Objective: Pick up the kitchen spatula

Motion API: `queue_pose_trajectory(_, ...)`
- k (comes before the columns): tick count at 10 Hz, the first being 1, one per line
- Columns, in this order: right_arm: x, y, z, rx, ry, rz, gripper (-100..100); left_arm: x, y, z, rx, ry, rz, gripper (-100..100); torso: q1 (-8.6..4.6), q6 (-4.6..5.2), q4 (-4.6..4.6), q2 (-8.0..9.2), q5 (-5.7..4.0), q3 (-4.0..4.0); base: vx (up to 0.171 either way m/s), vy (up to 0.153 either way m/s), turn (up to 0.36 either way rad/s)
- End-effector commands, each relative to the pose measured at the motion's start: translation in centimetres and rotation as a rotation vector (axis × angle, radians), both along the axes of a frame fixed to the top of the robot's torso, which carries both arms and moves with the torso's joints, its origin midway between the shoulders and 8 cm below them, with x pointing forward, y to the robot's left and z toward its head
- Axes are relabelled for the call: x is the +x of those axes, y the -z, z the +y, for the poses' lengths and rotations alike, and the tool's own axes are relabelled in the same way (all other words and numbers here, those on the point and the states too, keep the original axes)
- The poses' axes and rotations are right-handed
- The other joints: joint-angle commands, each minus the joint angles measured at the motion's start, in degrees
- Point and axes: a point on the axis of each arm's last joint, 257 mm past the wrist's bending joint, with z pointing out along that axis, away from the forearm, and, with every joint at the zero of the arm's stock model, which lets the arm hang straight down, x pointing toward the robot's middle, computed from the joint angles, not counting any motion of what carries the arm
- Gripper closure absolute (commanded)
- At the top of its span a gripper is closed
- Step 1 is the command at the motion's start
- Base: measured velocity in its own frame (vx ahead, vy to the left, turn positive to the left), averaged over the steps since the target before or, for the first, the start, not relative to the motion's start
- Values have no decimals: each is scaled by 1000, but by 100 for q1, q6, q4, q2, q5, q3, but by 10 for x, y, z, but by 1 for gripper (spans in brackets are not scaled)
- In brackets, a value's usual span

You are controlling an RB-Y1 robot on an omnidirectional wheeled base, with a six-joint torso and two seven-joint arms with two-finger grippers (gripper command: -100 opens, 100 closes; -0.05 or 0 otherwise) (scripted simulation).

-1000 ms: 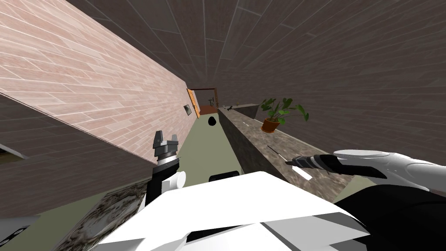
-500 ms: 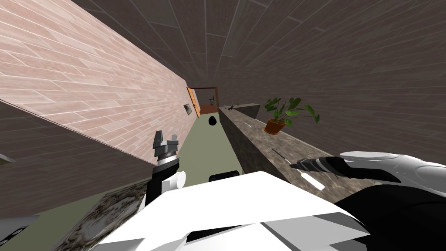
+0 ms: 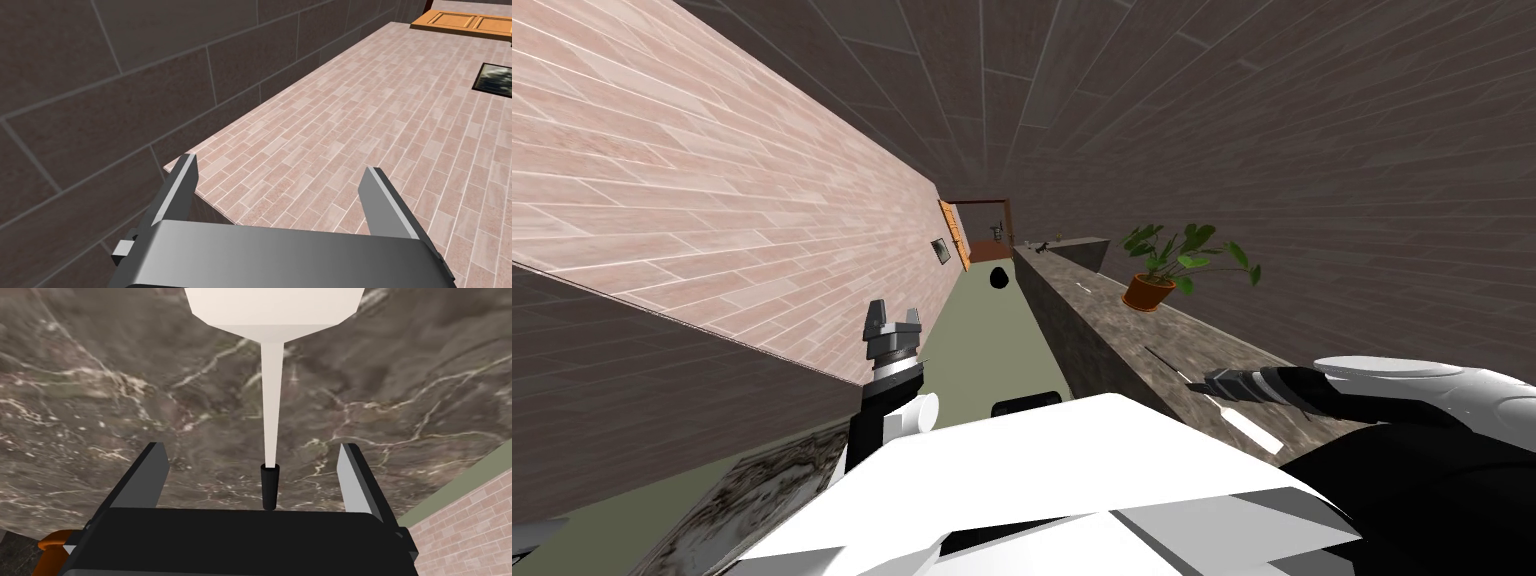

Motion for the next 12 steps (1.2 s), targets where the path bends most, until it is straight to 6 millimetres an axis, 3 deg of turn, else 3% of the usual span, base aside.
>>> queue_pose_trajectory(1,-6,6,3,19,-23,-7,-100,0,0,0,0,0,0,0,0,0,0,0,0,0,57,10,-34)
queue_pose_trajectory(3,-11,2,-12,-6,-5,-1,-100,0,0,0,0,0,0,0,2,1,0,-3,0,-2,45,16,-14)
queue_pose_trajectory(4,-17,8,-4,20,-30,-6,-100,0,0,0,0,0,0,0,1,0,1,3,0,2,73,23,-27)
queue_pose_trajectory(5,-21,5,-14,0,-17,-2,-100,0,0,0,0,0,0,0,4,2,0,-6,-1,-2,71,25,-33)
queue_pose_trajectory(6,-27,11,-8,22,-38,-7,-100,0,0,0,0,0,0,0,4,0,-1,-7,0,-4,86,34,-41)
queue_pose_trajectory(7,-34,7,-22,-6,-18,0,-100,0,0,0,0,0,0,0,7,1,-2,-12,-1,-6,75,30,-26)
queue_pose_trajectory(10,-55,15,-20,17,-40,-3,-100,0,0,0,0,0,0,0,8,0,-2,-10,2,-6,82,36,-34)
queue_pose_trajectory(11,-59,12,-29,-1,-27,2,-100,0,0,0,0,0,0,0,8,1,-2,-13,1,-7,79,28,-26)
queue_pose_trajectory(12,-66,20,-18,28,-49,-5,-100,0,0,0,0,0,0,0,6,-1,-3,-12,2,-7,91,26,-39)
